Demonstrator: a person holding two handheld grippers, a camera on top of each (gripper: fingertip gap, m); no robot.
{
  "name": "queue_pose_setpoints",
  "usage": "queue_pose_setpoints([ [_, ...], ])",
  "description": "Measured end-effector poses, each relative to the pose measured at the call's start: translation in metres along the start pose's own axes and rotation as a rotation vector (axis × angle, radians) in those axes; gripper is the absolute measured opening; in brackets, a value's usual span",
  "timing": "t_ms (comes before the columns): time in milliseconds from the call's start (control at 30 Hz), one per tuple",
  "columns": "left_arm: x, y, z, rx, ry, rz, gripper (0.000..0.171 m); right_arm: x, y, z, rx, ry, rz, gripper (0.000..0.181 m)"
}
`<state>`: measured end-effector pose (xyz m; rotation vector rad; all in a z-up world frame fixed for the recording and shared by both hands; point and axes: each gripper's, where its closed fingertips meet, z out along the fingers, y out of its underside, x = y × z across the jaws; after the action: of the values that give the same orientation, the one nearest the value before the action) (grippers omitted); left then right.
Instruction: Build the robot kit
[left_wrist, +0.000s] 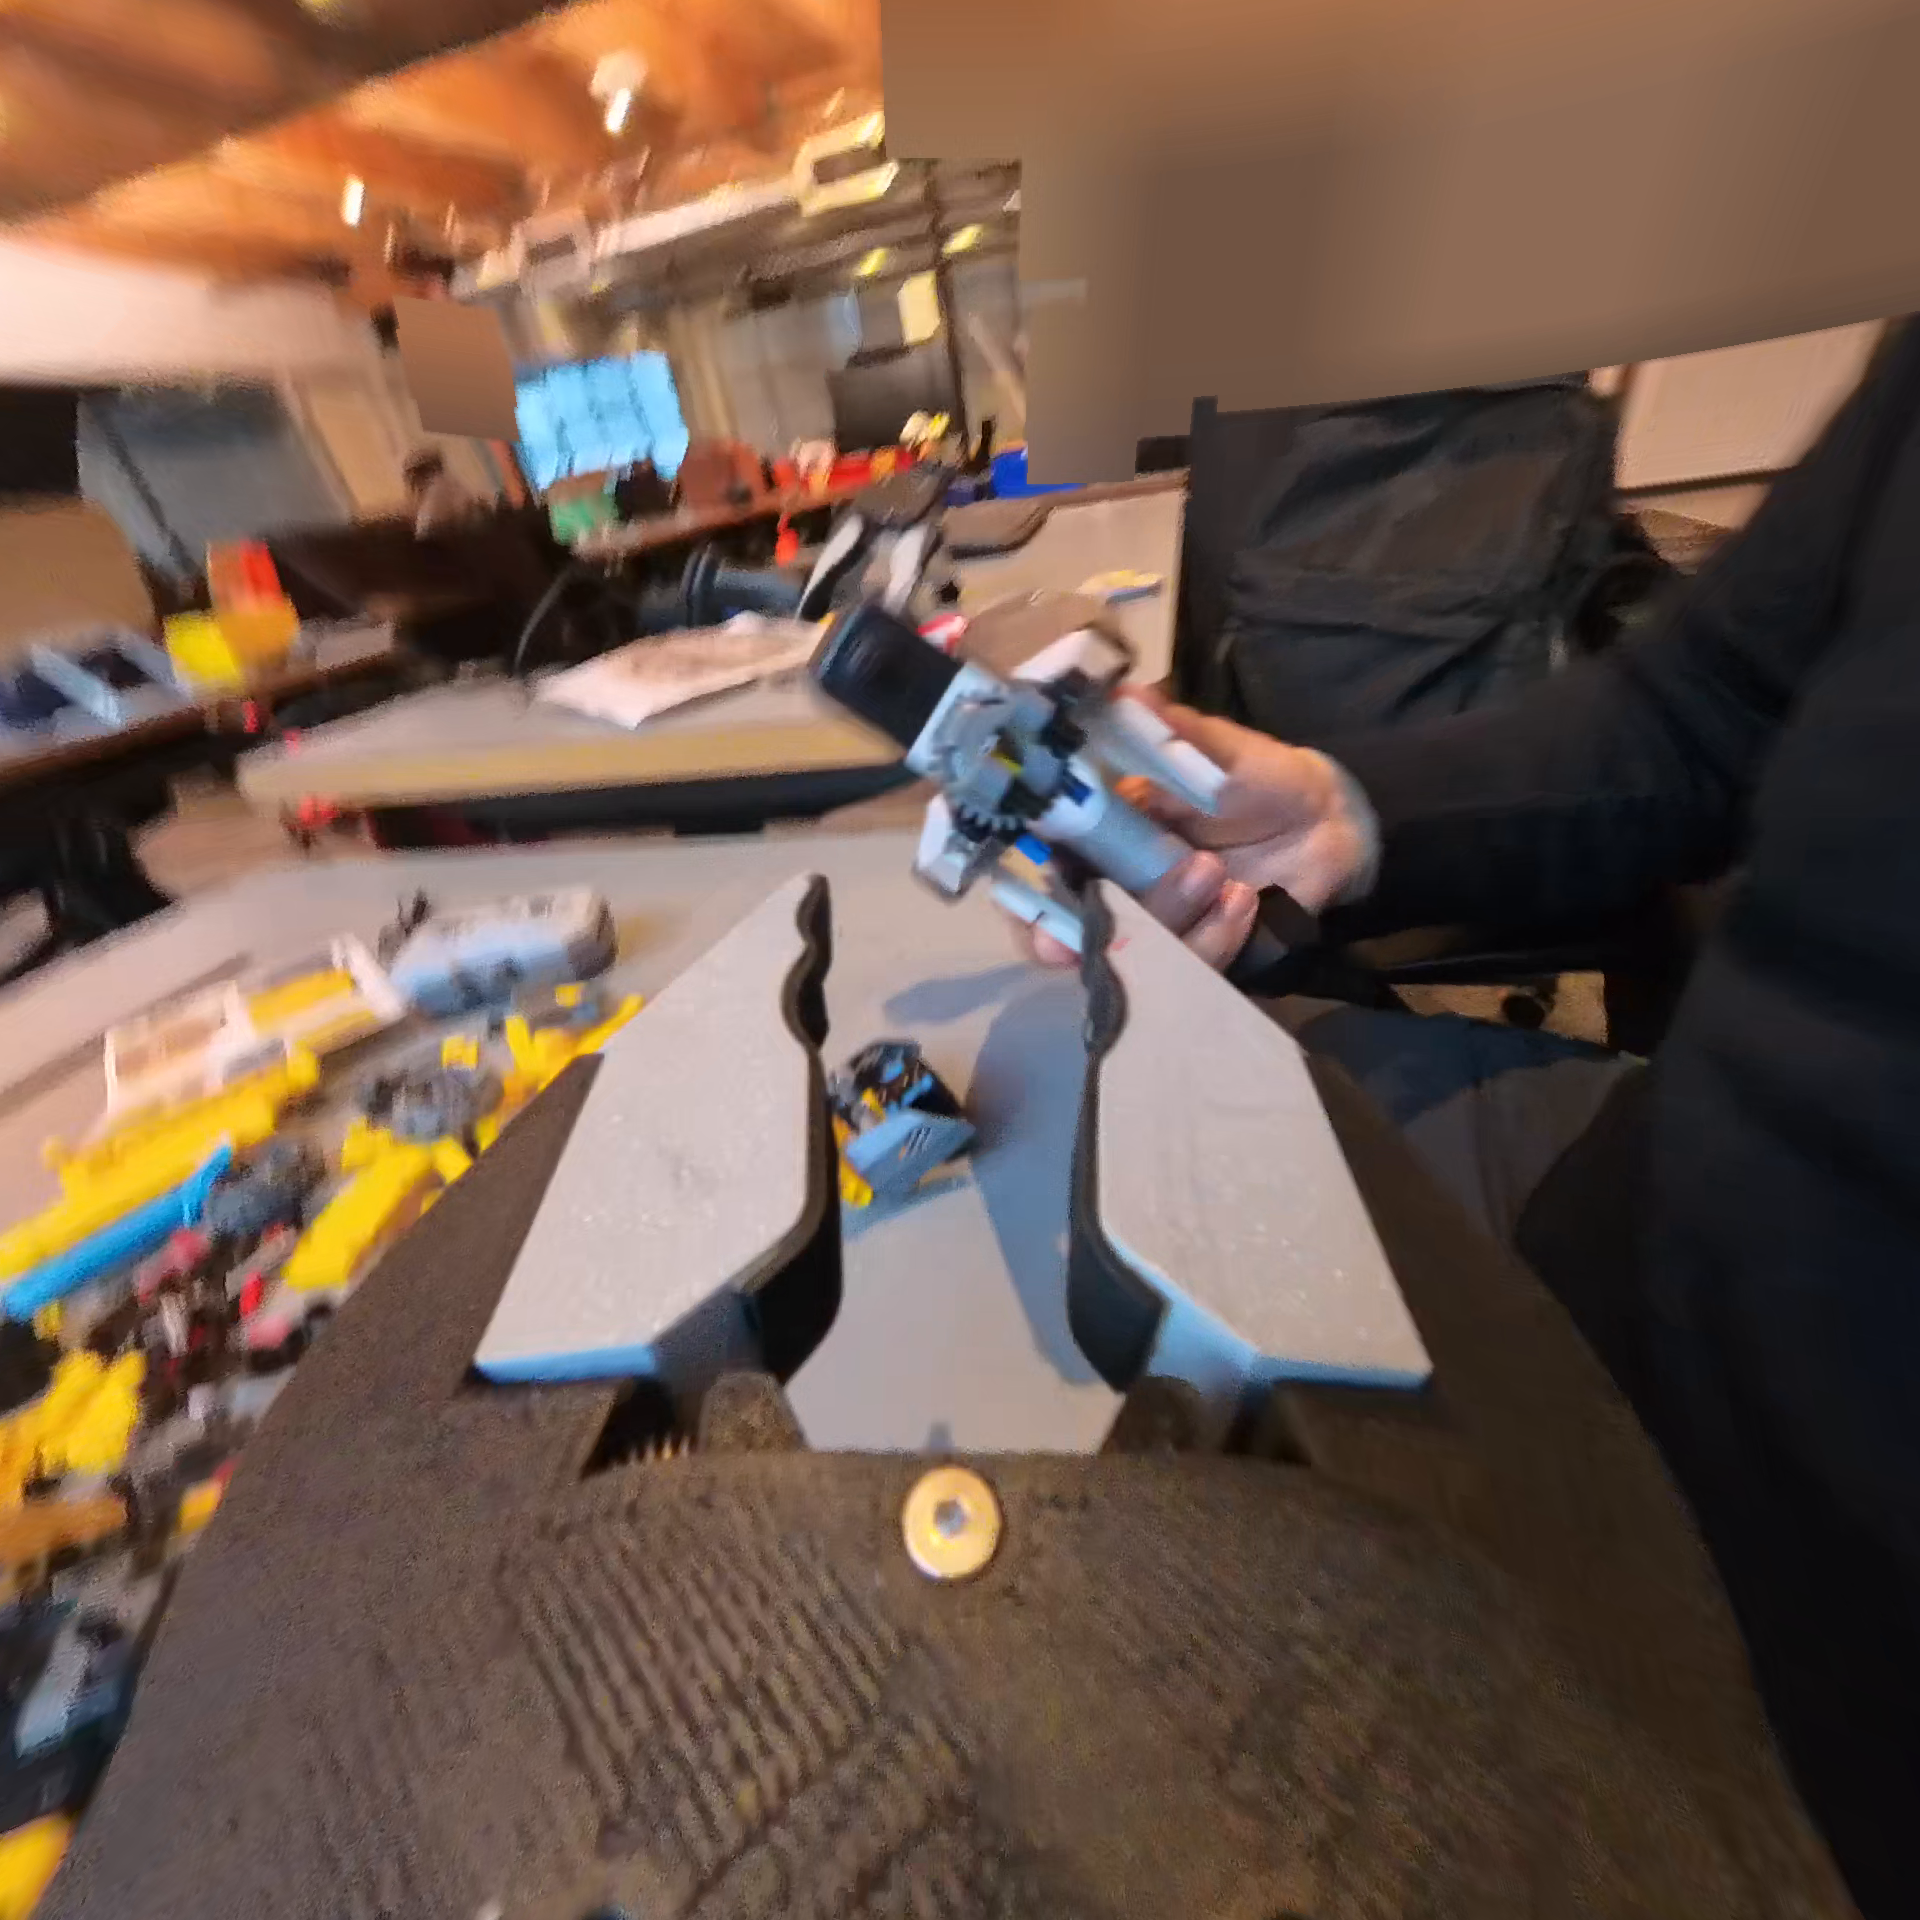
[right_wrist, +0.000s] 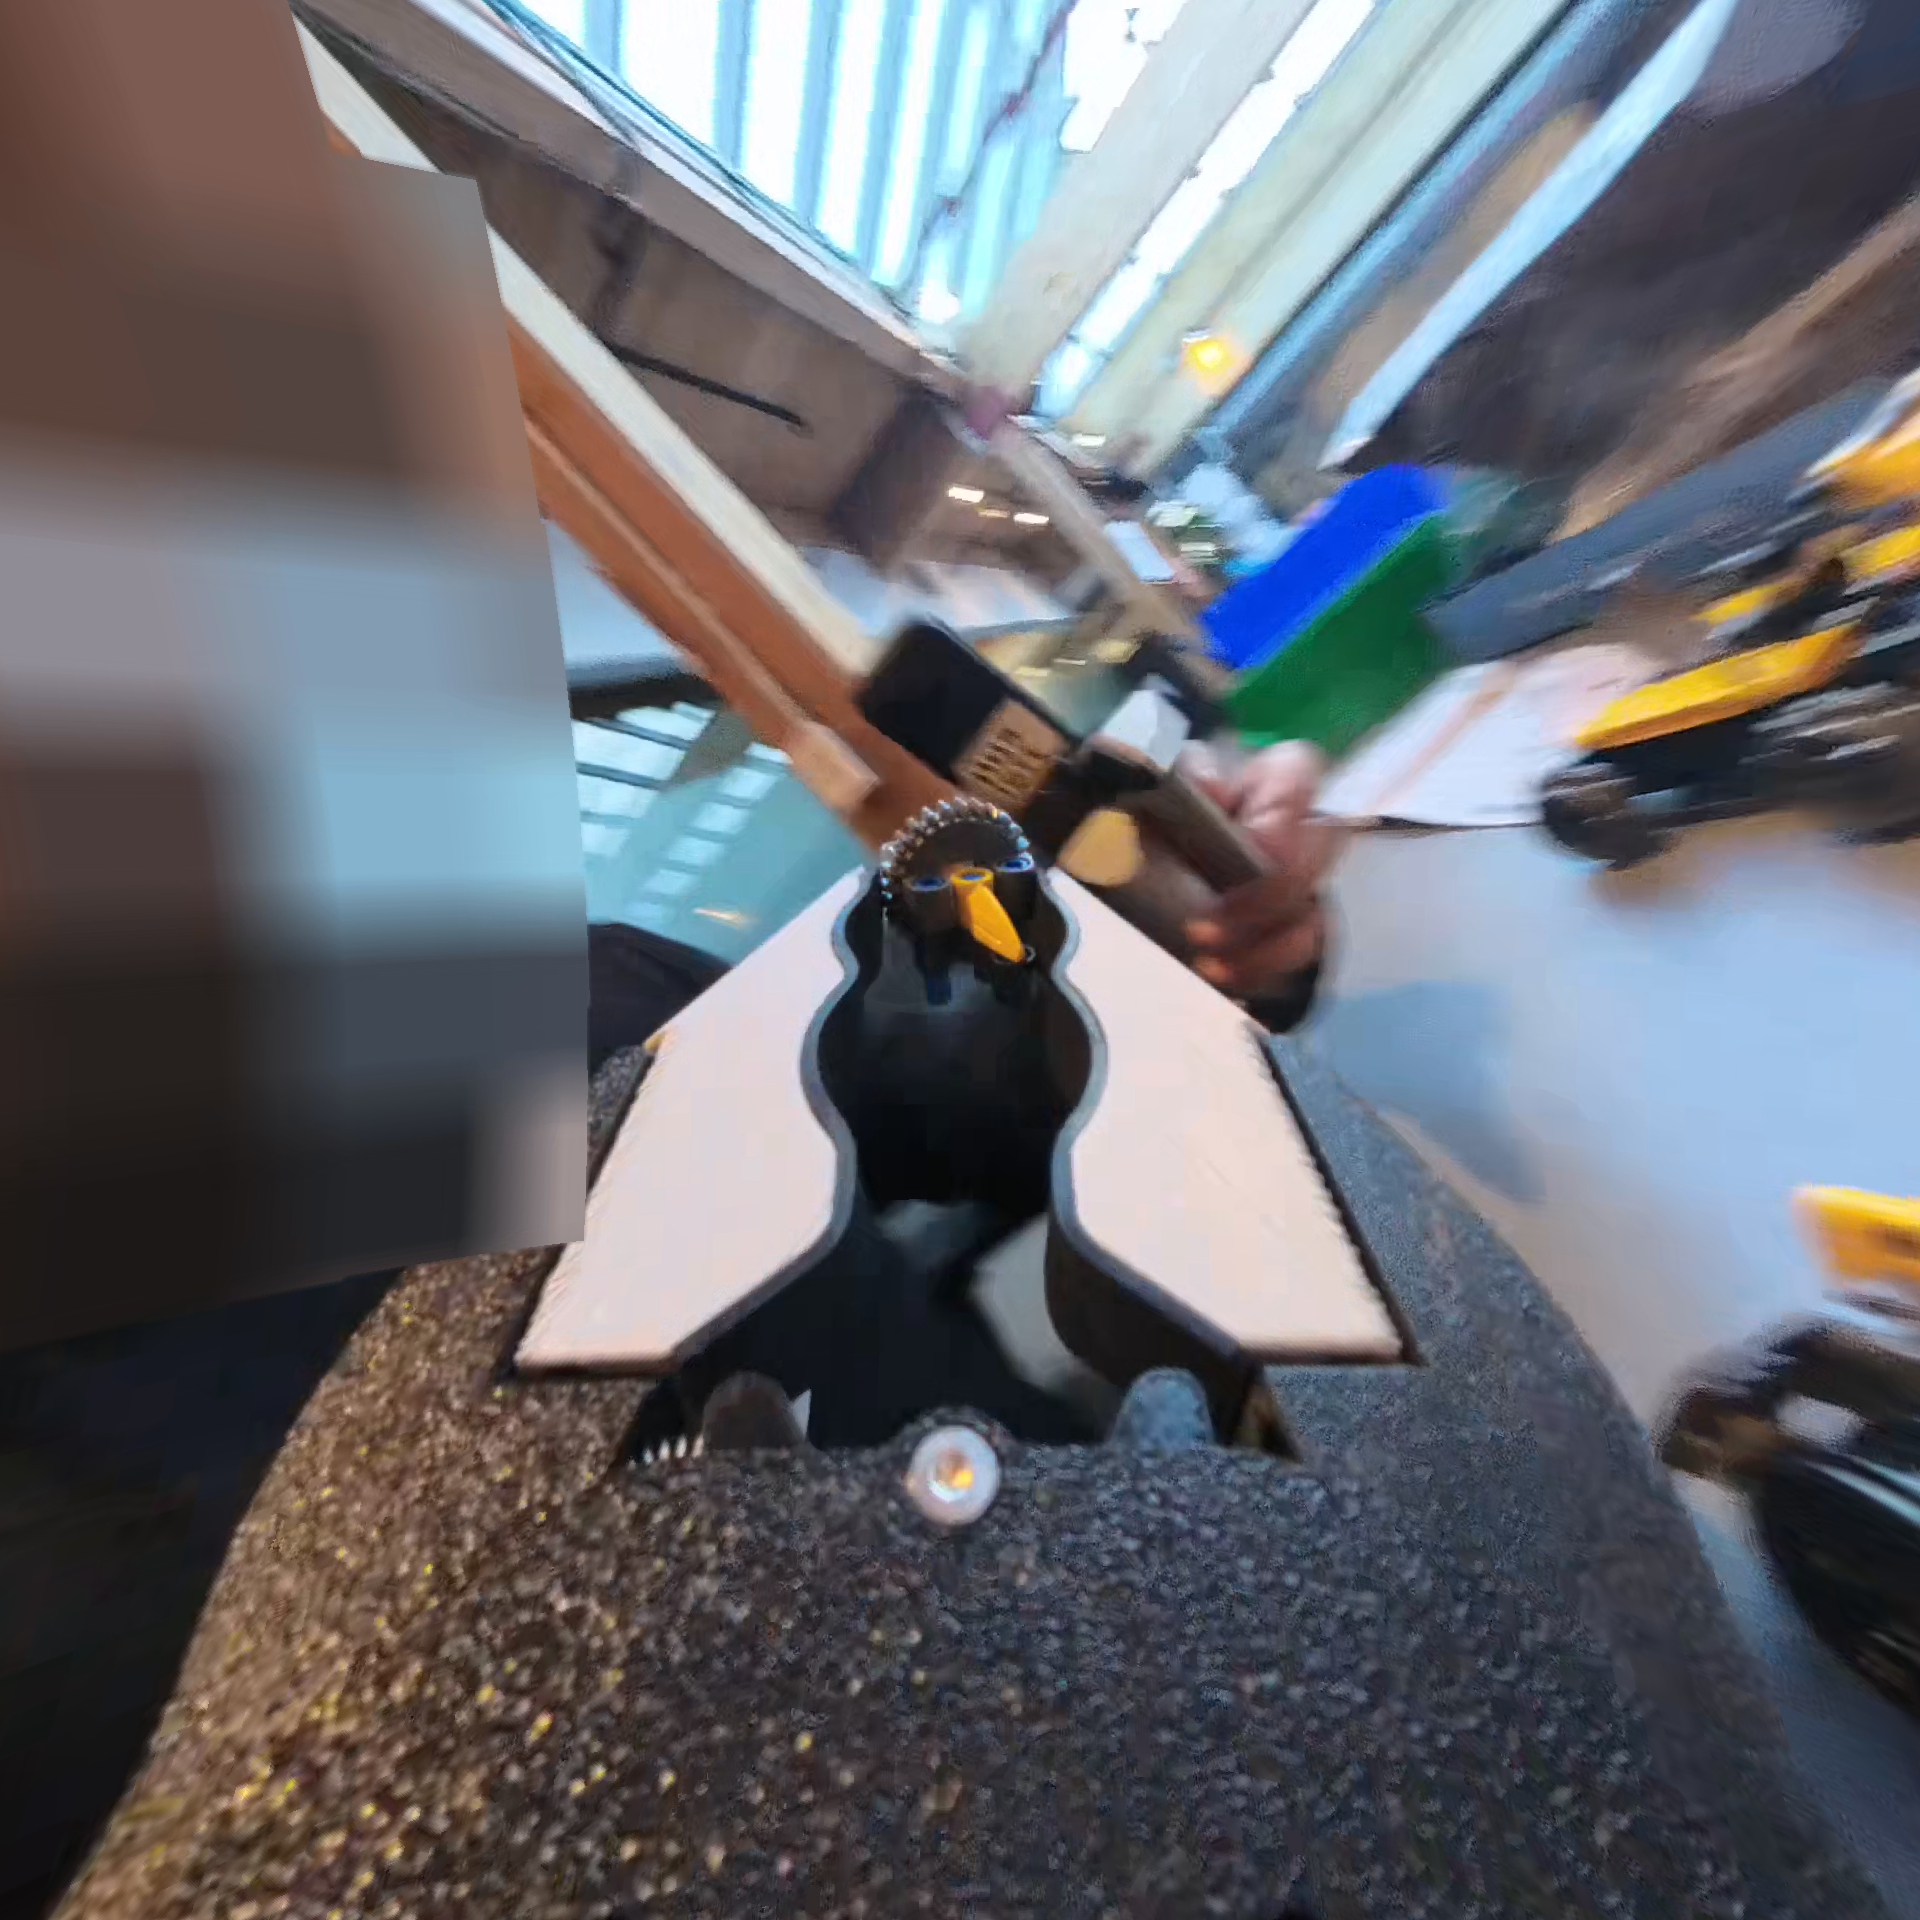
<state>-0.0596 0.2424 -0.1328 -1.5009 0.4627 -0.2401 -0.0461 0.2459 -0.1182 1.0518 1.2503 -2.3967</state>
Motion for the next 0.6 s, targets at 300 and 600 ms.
queue_pose_setpoints([
  [300, 0.011, 0.025, 0.017, -0.257, 0.075, -0.386, 0.042, 0.016, -0.006, -0.012, -0.097, 0.394, -0.548, 0.028],
  [600, 0.011, 0.02, 0.018, -0.225, 0.082, -0.369, 0.023, 0.026, 0.008, -0.011, -0.158, 0.431, -0.649, 0.028],
])
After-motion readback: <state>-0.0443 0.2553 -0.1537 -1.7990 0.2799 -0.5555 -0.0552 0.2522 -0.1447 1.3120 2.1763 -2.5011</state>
